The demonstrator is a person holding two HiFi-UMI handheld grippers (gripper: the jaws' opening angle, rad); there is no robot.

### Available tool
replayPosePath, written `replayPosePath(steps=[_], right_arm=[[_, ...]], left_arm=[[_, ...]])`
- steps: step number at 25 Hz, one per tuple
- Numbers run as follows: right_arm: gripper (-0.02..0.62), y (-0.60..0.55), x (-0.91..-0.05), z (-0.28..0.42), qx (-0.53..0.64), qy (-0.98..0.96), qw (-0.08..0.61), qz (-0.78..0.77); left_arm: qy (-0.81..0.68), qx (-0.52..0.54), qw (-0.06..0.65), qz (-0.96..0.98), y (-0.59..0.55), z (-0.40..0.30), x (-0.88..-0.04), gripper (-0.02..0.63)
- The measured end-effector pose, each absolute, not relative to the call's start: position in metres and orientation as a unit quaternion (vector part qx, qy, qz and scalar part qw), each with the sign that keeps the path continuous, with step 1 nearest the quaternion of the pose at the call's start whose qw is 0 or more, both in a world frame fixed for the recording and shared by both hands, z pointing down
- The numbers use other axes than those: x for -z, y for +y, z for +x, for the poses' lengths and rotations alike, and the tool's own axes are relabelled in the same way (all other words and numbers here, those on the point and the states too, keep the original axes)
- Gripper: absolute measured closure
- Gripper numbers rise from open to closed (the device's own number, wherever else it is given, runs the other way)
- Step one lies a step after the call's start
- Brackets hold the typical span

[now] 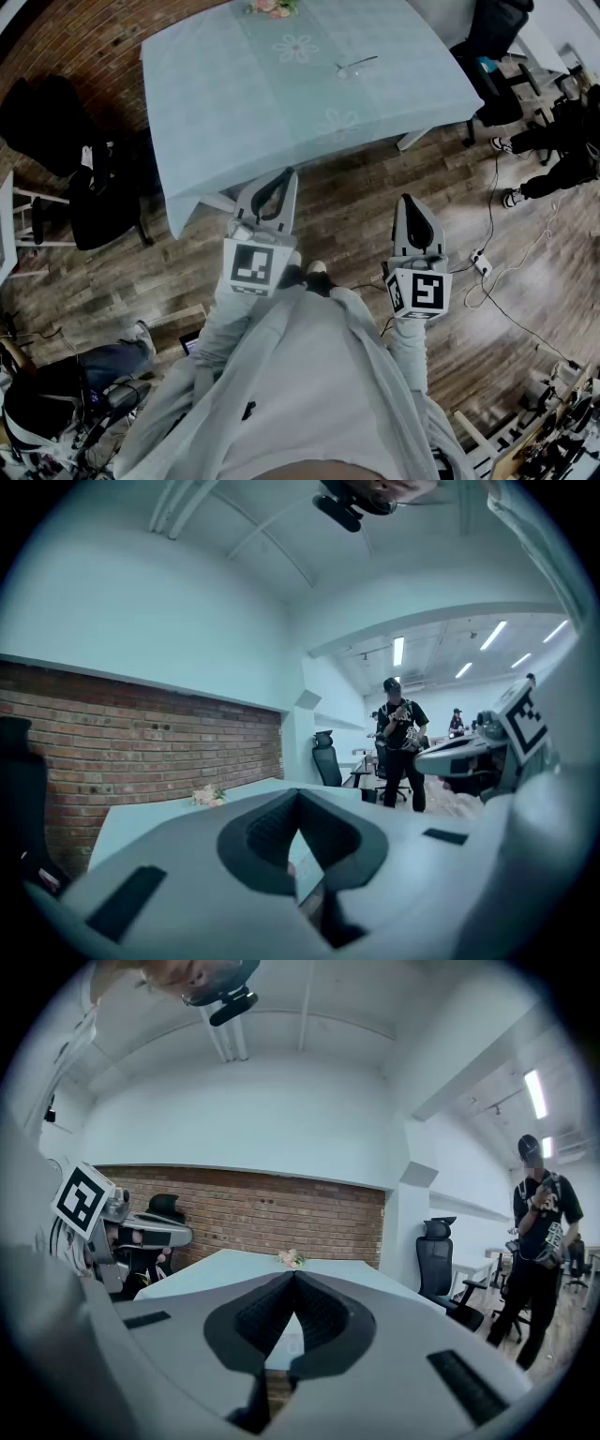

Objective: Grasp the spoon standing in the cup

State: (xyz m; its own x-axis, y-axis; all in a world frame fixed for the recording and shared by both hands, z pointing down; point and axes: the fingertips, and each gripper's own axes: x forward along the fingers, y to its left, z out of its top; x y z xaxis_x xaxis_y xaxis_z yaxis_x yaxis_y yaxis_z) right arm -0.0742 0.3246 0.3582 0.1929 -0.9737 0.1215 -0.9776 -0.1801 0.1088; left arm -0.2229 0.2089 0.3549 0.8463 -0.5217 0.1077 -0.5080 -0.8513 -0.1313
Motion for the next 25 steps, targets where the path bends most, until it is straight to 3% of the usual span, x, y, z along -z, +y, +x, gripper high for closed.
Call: replayPosePath(steps=[7,12,25], right_arm=[[0.578,0.337,-0.360,-0.067,-0.008,-0.628,0.074,0.774],[0.580,0.348,-0.366,-0.060,-0.004,-0.625,0.074,0.777],[0.578,0.312,-0.386,-0.009,-0.024,-0.628,0.077,0.774]], left_arm=[[0.290,0.069,0.029,-0.954,0.216,-0.229,-0.356,0.588],[0.294,0.077,0.060,-0.951,0.222,-0.234,-0.363,0.588],[0.305,0.089,0.043,-0.947,0.174,-0.190,-0.380,0.588]])
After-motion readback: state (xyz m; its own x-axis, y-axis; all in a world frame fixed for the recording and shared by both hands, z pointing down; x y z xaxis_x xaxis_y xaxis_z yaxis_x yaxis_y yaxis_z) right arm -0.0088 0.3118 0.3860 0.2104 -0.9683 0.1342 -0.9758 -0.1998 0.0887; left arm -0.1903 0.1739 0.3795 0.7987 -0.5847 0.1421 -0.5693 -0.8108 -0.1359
